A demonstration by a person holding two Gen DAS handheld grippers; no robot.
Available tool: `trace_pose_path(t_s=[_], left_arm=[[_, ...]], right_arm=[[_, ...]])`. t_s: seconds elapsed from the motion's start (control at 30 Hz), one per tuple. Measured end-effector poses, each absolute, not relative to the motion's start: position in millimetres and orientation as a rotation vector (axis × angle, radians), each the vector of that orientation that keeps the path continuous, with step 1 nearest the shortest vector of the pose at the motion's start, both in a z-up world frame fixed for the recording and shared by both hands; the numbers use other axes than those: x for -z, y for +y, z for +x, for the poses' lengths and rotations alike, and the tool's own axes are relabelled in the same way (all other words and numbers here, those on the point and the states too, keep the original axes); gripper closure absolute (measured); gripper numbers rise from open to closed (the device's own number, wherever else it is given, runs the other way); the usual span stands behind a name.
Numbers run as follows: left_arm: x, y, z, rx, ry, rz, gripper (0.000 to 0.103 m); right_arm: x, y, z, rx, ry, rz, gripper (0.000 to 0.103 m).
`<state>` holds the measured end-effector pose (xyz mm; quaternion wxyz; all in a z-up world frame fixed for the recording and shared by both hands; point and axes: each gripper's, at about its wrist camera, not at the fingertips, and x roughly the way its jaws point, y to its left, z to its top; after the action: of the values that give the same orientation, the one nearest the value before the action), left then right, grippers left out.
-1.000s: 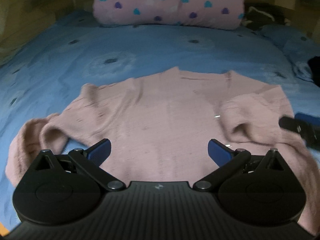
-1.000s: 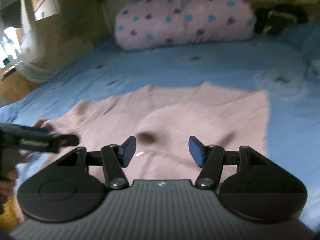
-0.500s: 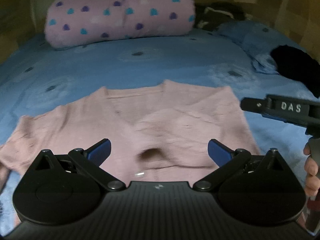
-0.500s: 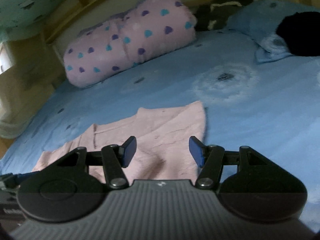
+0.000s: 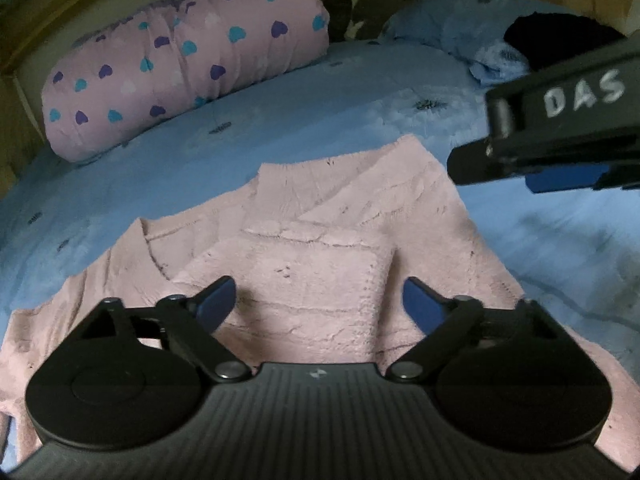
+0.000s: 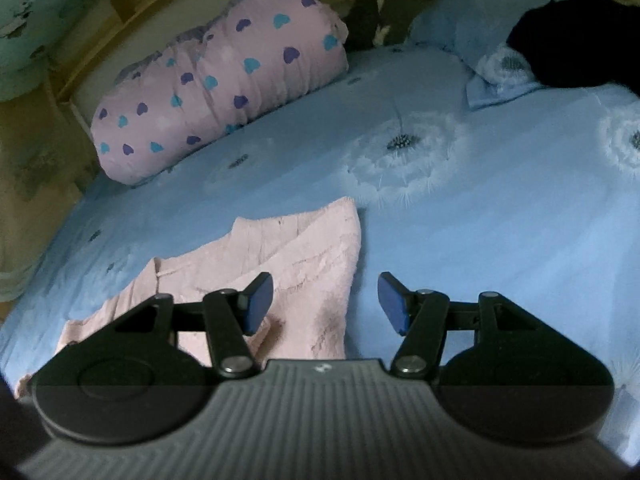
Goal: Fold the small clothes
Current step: 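Move the left gripper to the cuff of the other sleeve, then close the left gripper on the sleeve cuff and lift it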
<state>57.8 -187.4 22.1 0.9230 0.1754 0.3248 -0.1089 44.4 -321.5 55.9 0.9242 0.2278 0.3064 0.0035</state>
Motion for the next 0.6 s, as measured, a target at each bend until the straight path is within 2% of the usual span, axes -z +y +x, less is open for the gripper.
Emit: trace_pose_path(t_s=[0.07,0.1,0.23,0.33,0.6], left_arm=[[-16,-185,63,0.219,0.673,0.350,0.031],[-14,-184,63,0.218,0.669,0.346,0.035],[-21,-175,58,0.249,0.624,0.312,0.076],[-35,-159,52,0.254,0.600,0.244,0.081],[-75,-84,55,0.097,0.526,0.131,0.081]], right_arm=[[-56,-320,44,-0.011,0.629,0.464,0.042],[-57,-320,44,-0.013,0.628,0.463,0.042],[-57,-320,43,-0.011,0.626,0.467,0.042],[-56,-320,44,-0.012,0.631,0.463,0.042],[-54,-315,45,-0.022,0.642,0.435,0.042]])
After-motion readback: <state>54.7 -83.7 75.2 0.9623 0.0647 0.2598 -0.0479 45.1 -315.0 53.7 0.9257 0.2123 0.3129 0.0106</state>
